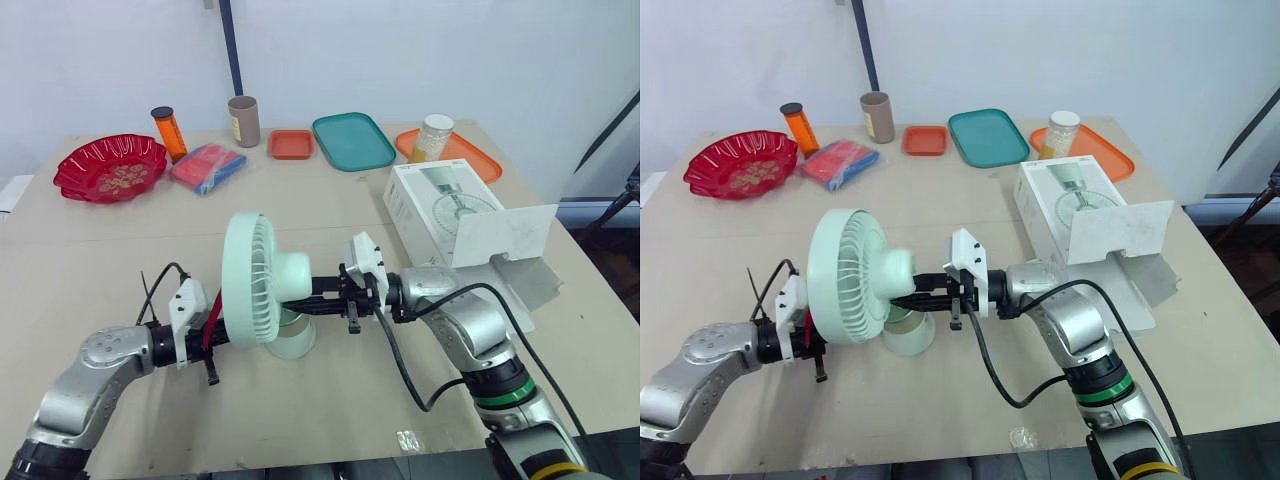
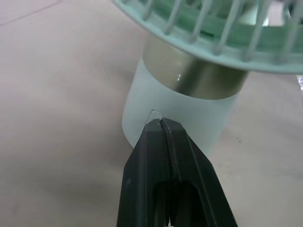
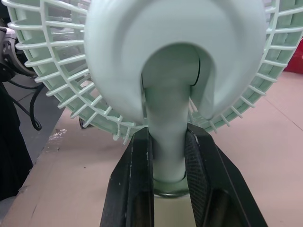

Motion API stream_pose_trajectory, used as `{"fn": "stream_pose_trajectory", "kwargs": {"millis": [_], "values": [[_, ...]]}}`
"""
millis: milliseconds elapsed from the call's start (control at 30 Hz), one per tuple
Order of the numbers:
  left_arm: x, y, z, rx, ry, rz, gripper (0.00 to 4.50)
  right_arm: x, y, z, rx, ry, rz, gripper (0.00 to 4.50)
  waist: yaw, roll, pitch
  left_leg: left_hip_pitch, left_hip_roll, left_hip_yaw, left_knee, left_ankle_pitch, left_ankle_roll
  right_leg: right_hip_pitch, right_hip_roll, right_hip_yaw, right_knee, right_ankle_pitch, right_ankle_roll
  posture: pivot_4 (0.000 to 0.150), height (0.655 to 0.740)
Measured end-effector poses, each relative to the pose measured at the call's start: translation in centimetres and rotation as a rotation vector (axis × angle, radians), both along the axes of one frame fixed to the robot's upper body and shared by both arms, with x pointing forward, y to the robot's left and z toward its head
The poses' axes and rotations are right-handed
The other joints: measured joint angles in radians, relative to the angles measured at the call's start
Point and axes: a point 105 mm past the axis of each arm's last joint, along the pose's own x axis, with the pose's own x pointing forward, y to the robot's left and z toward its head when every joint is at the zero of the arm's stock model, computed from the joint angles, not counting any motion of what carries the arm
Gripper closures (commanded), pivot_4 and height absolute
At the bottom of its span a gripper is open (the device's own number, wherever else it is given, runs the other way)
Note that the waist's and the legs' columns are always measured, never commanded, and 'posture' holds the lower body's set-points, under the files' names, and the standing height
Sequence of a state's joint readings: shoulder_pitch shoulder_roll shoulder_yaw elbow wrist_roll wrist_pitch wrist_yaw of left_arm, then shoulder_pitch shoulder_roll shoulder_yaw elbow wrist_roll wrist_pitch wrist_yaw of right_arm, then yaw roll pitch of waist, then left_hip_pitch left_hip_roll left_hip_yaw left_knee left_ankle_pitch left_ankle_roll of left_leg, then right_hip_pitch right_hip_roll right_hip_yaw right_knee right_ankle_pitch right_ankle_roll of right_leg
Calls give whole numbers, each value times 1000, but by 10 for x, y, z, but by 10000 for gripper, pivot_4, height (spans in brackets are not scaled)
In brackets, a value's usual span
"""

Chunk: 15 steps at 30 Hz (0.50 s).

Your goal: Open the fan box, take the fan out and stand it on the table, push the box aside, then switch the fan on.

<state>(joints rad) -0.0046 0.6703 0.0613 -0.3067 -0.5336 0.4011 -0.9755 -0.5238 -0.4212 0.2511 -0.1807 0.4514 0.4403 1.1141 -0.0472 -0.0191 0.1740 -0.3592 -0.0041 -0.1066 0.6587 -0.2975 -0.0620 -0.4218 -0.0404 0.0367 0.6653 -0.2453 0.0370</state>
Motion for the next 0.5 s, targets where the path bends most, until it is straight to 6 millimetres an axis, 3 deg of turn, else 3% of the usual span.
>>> {"fn": "stream_pose_trajectory", "kwargs": {"millis": [200,500], "values": [[1,28,18,-55,-11,141,44536,-2,-25,14,58,78,25,41796,0,0,0,-1,0,0,0,0,1,0,0,0,0,0,0,1500,7400],[-10,37,32,-131,5,241,44536,-28,-31,44,158,91,172,41796,1,0,0,0,0,0,1,-1,1,0,0,0,0,0,0,1500,7400]]}}
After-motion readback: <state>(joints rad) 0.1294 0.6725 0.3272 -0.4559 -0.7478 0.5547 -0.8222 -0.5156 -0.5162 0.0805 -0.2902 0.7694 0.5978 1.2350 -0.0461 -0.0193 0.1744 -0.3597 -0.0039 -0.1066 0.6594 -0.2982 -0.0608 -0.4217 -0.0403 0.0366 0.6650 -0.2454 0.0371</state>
